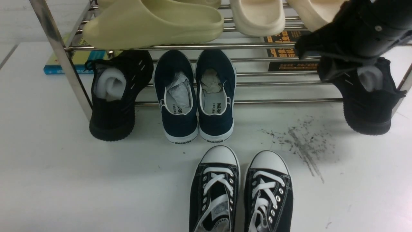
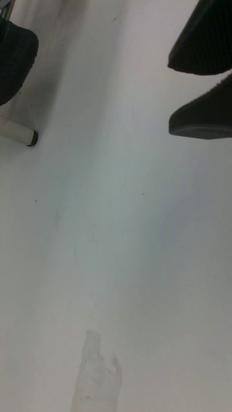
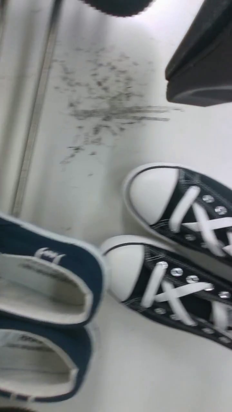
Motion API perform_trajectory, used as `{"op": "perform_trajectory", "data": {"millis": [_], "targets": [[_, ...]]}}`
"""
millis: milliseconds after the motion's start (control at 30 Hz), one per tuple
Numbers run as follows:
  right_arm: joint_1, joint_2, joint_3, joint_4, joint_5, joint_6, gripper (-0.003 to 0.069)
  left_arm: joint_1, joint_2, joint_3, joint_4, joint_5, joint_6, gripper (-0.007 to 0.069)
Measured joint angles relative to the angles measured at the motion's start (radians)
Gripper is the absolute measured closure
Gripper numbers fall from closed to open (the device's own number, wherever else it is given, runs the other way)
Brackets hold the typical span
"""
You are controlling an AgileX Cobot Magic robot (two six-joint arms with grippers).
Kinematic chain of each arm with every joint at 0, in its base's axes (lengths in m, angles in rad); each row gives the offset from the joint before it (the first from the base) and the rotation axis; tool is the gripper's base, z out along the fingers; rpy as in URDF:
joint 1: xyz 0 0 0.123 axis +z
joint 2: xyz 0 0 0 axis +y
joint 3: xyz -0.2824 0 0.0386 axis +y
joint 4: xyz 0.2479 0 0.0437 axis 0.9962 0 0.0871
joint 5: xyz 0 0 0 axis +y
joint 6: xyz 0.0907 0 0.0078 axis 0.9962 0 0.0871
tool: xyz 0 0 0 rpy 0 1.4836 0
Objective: Take the shoes off the shelf with your hand on the white table.
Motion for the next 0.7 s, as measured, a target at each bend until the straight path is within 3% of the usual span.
{"op": "perform_trajectory", "data": {"millis": [333, 533, 633, 700], "targets": [[0.002, -0.397, 0.340, 0.015, -0.015, 0.035, 0.0629, 0.000, 0.000, 0.000, 0.000, 0.000, 0.000, 0.0385], [0.002, -0.673, 0.694, 0.036, -0.298, 0.074, 0.0629, 0.000, 0.000, 0.000, 0.000, 0.000, 0.000, 0.0385], [0.002, -0.818, 1.006, 0.044, -0.603, 0.074, 0.0629, 0.000, 0.000, 0.000, 0.000, 0.000, 0.000, 0.0385], [0.002, -0.848, 1.076, 0.044, -0.685, 0.074, 0.0629, 0.000, 0.000, 0.000, 0.000, 0.000, 0.000, 0.0385]]}}
